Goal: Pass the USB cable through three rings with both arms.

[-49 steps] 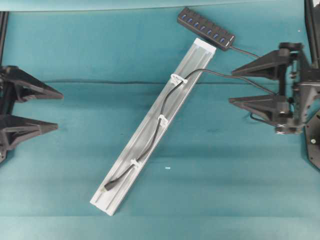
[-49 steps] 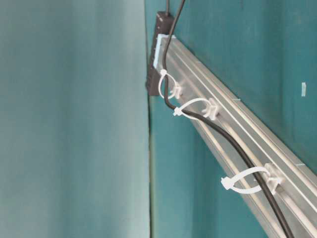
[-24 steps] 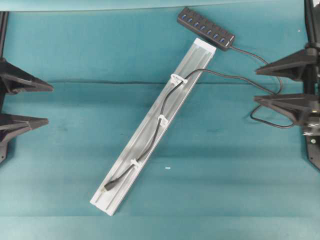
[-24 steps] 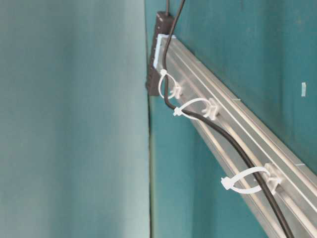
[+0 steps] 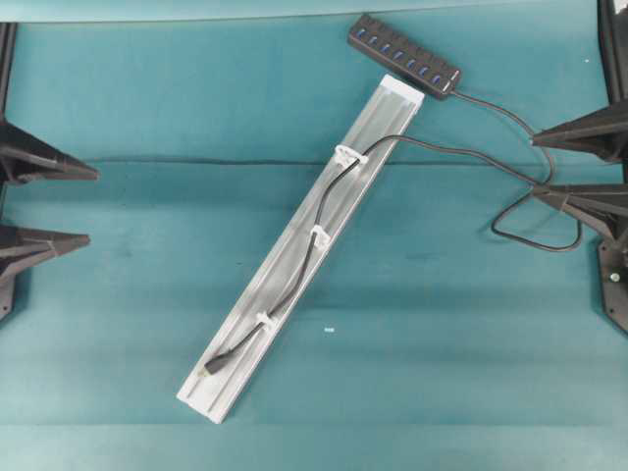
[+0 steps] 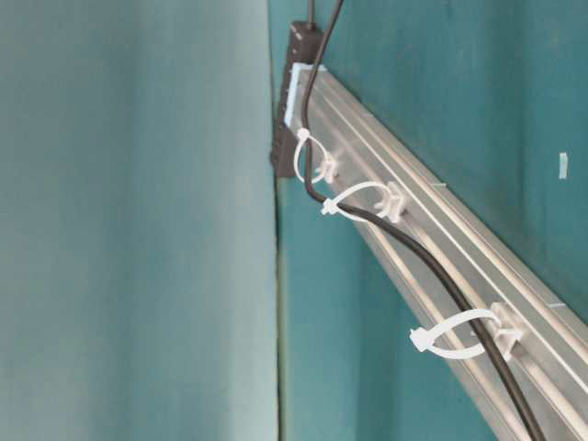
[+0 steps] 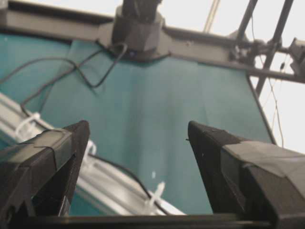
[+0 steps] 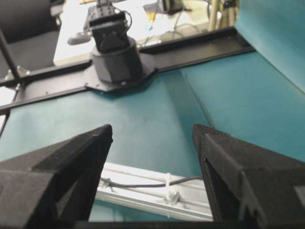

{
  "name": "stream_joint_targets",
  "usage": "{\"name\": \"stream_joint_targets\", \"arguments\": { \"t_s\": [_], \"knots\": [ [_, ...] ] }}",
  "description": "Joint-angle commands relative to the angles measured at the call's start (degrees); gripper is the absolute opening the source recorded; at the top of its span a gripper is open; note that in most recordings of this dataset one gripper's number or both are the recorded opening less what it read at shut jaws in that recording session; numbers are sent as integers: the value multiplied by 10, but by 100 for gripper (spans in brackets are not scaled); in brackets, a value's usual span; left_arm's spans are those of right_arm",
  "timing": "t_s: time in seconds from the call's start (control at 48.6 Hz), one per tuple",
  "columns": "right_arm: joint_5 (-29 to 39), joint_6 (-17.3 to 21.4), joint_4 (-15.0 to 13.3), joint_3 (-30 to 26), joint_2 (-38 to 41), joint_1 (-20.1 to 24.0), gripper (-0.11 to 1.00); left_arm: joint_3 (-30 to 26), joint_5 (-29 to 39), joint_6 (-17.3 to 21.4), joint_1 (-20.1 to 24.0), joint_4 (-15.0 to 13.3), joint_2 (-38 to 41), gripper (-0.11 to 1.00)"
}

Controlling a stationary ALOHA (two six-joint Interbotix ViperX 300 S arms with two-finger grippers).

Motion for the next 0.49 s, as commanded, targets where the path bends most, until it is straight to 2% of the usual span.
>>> {"name": "stream_joint_targets", "arguments": {
  "t_s": [0.0,0.473],
  "knots": [
    [-4,4,-2,0,0,-1,81,-19,7,-2,3,2,-5,91],
    [30,5,-2,11,-51,-2,81,-19,7,3,3,2,-8,91]
  ]
}}
